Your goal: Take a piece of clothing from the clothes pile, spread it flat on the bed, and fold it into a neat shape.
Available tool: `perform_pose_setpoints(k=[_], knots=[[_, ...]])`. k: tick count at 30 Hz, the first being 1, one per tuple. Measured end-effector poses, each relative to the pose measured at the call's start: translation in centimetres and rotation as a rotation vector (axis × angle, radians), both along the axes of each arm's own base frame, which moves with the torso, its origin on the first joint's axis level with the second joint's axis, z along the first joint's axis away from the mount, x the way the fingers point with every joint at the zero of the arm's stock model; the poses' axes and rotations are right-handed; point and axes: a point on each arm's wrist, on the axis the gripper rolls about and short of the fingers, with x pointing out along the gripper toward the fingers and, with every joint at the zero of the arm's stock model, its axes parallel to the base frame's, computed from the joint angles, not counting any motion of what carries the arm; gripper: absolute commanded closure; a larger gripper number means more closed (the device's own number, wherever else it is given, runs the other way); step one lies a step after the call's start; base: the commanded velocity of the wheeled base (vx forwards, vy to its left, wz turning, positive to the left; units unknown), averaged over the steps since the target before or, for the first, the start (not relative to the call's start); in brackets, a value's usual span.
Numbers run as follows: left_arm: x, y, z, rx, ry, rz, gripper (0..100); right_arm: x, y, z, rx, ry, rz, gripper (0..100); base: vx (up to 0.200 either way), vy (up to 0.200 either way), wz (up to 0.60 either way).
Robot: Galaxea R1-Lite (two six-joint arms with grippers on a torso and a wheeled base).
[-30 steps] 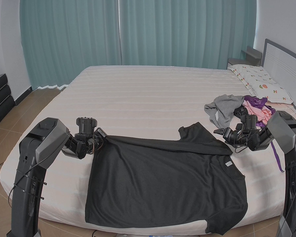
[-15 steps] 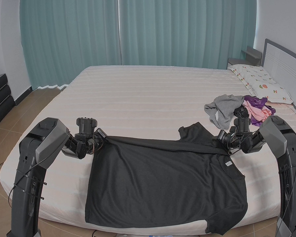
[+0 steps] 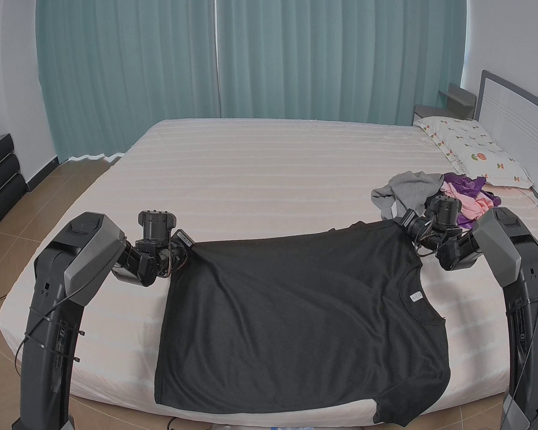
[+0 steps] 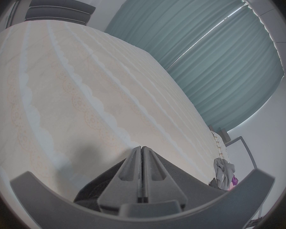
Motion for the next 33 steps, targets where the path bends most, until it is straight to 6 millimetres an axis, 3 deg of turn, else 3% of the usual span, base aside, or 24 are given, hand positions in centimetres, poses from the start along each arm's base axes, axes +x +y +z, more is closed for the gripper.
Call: perform_pose_setpoints(k=[5,9,19,33], knots=[[0.4,0.2,0.5,-0.006,-0.023,0.006,100,1.2,-0.2,1.6,-0.016,-0.093,-0.063,100,0.000,0.000,0.00],[0.8,0.3,0.8,-0.010,-0.044,0.012,100,2.0,-0.3,1.8,-0.027,-0.135,-0.111,100,0.000,0.000,0.00],[1.4,0.4,1.5,-0.021,-0.157,0.021,100,2.9,0.1,0.1,-0.046,-0.153,-0.147,100,0.000,0.000,0.00],[1.5,0.3,0.5,-0.013,-0.141,0.020,100,2.9,0.6,-2.6,-0.081,-0.119,-0.141,100,0.000,0.000,0.00]])
